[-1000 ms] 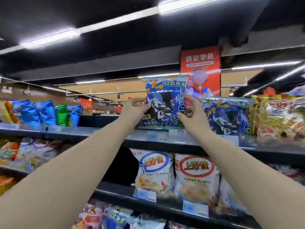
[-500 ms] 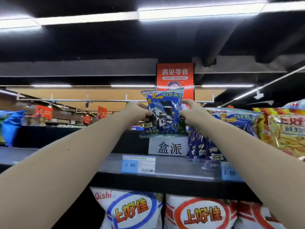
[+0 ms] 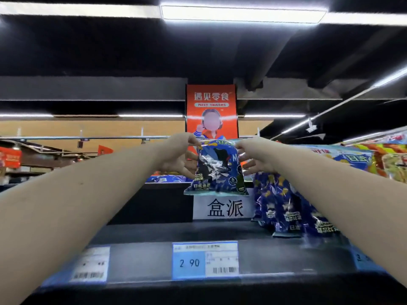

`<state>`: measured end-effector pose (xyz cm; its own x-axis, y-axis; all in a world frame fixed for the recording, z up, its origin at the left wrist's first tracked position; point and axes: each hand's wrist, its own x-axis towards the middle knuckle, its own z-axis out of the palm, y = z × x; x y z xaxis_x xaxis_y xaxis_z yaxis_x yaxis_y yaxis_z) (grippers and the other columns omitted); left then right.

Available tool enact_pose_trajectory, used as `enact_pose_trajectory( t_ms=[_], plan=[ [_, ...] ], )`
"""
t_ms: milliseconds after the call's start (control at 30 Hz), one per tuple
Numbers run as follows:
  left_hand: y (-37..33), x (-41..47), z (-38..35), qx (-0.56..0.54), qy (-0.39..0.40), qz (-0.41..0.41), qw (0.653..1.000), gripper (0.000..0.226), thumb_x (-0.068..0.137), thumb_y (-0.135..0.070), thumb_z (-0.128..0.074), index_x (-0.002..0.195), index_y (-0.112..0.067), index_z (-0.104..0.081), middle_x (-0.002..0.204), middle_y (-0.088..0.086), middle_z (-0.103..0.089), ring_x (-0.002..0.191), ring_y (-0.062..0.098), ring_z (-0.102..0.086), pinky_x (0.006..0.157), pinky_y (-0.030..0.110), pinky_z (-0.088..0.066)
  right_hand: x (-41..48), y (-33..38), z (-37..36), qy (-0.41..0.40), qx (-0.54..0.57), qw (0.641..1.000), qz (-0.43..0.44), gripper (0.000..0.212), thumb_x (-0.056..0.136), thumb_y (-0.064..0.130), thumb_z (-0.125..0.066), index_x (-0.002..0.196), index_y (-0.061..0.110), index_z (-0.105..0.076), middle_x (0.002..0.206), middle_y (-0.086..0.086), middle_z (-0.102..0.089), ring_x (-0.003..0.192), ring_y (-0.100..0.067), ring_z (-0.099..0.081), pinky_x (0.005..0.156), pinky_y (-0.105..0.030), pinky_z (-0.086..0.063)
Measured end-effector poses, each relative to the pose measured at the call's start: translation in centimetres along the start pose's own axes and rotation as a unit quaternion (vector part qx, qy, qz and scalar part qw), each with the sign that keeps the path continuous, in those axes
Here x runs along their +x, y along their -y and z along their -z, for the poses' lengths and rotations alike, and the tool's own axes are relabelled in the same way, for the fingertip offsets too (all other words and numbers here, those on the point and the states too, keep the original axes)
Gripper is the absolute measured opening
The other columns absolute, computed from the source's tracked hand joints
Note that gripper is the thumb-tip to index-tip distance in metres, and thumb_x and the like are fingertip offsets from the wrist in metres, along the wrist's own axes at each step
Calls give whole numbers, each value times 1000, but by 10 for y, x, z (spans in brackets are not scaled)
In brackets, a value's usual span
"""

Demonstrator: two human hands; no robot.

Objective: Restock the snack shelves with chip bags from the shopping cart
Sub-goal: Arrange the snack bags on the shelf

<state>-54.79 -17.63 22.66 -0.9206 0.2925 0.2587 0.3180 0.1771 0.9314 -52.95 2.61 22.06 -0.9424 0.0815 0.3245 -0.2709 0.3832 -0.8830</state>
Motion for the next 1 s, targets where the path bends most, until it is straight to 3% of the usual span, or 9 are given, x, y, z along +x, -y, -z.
enact_pose_trajectory(
  t_ms=[33,67,133,200,300,467,600,833,1000],
  plan=[
    [6,6,0,-2,3,-2,1000,44,97,-28,-38,139,-16,-39,139,22,-44,112,41,-53,88,62,-45,2,-3,-1,-1,6,1000,-9,43,100,32,-45,131,1,-43,143,-9,-27,113,-35,-59,67,-37,-52],
    [13,10,0,-2,8,-1,1000,40,97,-28,-38,135,-15,-42,135,21,-48,111,38,-55,89,60,-46,4,-7,-3,-2,16,1000,-20,51,101,38,-45,138,4,-38,142,-21,-44,127,-40,-49,77,-44,-53],
    [28,17,-3,-12,24,-4,1000,27,96,-27,-38,116,-15,-51,125,17,-53,109,35,-56,90,56,-47,8,-15,-6,11,40,998,-42,69,99,51,-43,150,10,-25,150,-25,-31,135,-45,-36,97,-55,-45],
    [43,23,-7,-25,22,-20,999,29,97,-26,-38,118,-13,-52,123,13,-52,111,33,-53,98,57,-42,10,-21,-8,17,54,997,-60,77,96,60,-39,154,14,-17,154,-26,-23,137,-48,-31,104,-58,-39],
    [57,28,-20,-37,11,-38,999,33,101,-24,-33,128,-12,-48,123,5,-50,106,27,-54,100,53,-41,12,-26,-9,-3,66,996,-59,83,92,67,-35,155,19,-11,158,-23,-15,141,-46,-25,108,-59,-34],
    [64,29,-27,-56,48,3,997,26,101,-30,-36,113,-18,-55,115,1,-57,104,24,-56,99,55,-43,9,-30,-12,8,0,997,-77,85,91,71,-26,156,19,-6,160,-21,-9,142,-46,-22,111,-58,-30],
    [69,31,-24,-39,99,29,994,50,96,-41,-36,140,-20,-45,140,6,-53,123,27,-52,99,58,-43,4,-28,-5,25,-15,996,-90,91,88,75,-23,156,16,-8,159,-25,-8,141,-49,-20,112,-58,-28],
    [63,18,-24,-7,121,34,992,48,98,-44,-31,131,-15,-48,131,9,-58,109,30,-61,100,56,-44,-5,-28,5,68,-10,993,-94,96,87,76,-25,155,11,-8,157,-29,-4,144,-47,-13,114,-57,-25],
    [65,15,-23,48,131,45,989,44,98,-48,-27,127,-21,-47,122,2,-58,113,26,-59,102,57,-42,-9,-33,2,93,-47,989,-106,93,87,76,-26,156,16,-7,157,-29,-7,142,-48,-18,112,-58,-26]
  ],
)
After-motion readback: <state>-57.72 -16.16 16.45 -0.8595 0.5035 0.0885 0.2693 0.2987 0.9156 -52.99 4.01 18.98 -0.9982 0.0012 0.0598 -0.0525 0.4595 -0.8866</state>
